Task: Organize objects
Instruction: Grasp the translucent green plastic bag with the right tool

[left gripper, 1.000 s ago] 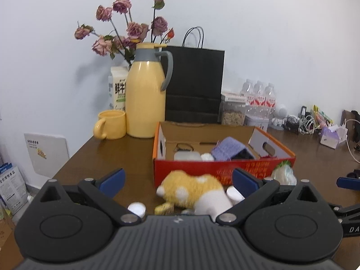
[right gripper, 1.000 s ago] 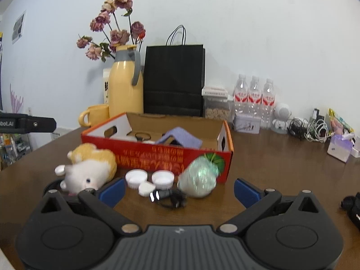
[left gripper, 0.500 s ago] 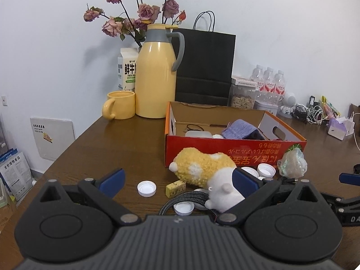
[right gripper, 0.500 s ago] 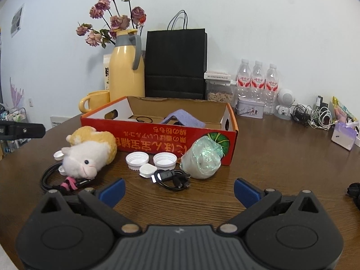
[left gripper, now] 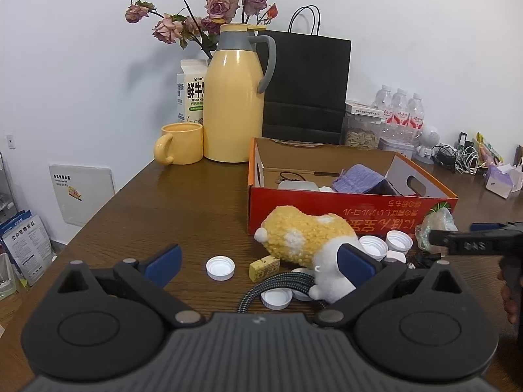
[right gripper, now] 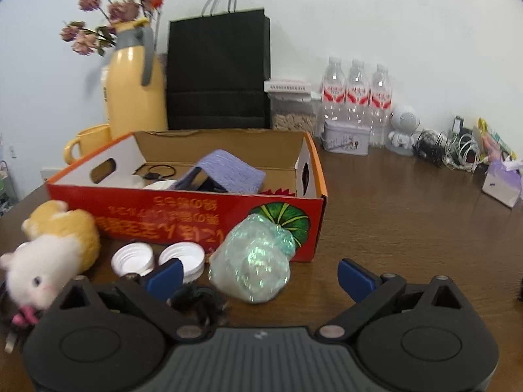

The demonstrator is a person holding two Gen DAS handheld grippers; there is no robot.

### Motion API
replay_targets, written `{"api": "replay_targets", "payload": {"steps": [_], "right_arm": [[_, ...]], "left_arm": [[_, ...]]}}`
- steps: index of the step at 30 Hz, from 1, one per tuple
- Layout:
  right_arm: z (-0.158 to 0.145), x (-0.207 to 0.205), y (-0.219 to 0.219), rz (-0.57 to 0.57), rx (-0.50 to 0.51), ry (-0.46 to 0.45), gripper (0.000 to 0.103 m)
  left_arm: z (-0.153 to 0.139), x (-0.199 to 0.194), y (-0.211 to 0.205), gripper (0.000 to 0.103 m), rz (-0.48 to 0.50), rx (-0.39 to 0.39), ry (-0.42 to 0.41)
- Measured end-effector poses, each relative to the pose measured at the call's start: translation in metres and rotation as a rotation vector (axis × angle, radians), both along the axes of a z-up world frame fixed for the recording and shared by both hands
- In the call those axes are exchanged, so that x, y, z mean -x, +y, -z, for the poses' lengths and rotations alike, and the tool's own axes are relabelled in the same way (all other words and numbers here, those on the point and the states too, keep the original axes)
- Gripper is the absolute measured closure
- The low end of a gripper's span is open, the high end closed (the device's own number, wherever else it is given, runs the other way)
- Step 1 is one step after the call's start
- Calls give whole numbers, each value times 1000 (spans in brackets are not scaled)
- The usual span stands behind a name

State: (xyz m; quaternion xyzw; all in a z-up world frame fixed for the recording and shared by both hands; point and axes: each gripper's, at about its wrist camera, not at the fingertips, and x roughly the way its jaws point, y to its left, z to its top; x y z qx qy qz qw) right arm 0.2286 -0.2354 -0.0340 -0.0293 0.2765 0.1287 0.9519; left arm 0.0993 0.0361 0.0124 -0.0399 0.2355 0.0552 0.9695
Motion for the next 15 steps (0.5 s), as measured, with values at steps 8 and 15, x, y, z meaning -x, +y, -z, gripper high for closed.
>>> {"api": "replay_targets", "payload": {"steps": [8, 15], "right_arm": [[10, -15, 8, -24, -27, 15, 66], [3, 0, 6, -26, -33, -70, 67]], "left_arm": [[2, -2, -1, 0, -3, -4, 13], [3, -2, -2, 0, -6, -2, 16]]}}
